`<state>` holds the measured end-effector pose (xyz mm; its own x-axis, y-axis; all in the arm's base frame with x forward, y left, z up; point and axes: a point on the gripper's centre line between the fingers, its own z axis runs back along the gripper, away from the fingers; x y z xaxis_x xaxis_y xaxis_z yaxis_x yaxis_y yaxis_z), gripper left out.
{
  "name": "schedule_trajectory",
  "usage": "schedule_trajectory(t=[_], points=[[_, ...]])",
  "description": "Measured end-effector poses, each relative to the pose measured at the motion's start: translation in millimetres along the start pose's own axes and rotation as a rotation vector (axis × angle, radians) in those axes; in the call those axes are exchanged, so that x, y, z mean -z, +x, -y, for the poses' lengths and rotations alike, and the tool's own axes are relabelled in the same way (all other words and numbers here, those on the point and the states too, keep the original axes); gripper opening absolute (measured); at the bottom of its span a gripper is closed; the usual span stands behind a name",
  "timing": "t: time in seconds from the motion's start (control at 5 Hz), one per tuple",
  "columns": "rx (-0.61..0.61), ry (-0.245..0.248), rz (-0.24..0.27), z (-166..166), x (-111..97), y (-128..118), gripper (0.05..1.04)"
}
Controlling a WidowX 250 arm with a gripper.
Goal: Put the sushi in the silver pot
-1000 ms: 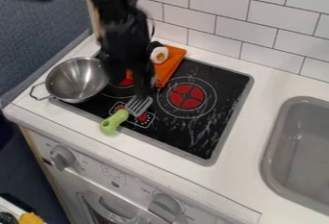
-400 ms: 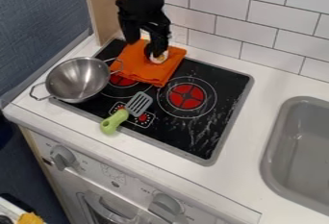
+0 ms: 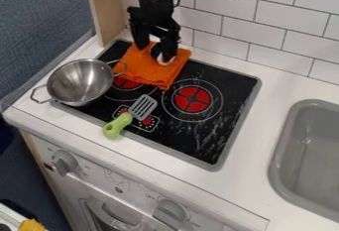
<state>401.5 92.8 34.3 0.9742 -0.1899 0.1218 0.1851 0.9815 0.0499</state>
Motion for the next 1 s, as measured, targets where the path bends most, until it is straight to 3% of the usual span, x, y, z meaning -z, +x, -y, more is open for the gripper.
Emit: schedule_trajectory(t=[0.2, 0.4, 0.6, 0.8, 1.0], points=[[0.02, -0.002, 0.001, 4.5, 3.2, -0.4, 0.711], [0.028, -0.002, 0.016, 7.6, 3.4, -3.5, 0.519], [0.033, -0.001, 0.046, 13.2, -14.8, -13.2, 0.491], [-0.019, 0.025, 0.13, 3.3, -53.7, -32.5, 0.491], [-0.109, 0.031, 0.088, -13.4, -64.5, -72.6, 0.491]])
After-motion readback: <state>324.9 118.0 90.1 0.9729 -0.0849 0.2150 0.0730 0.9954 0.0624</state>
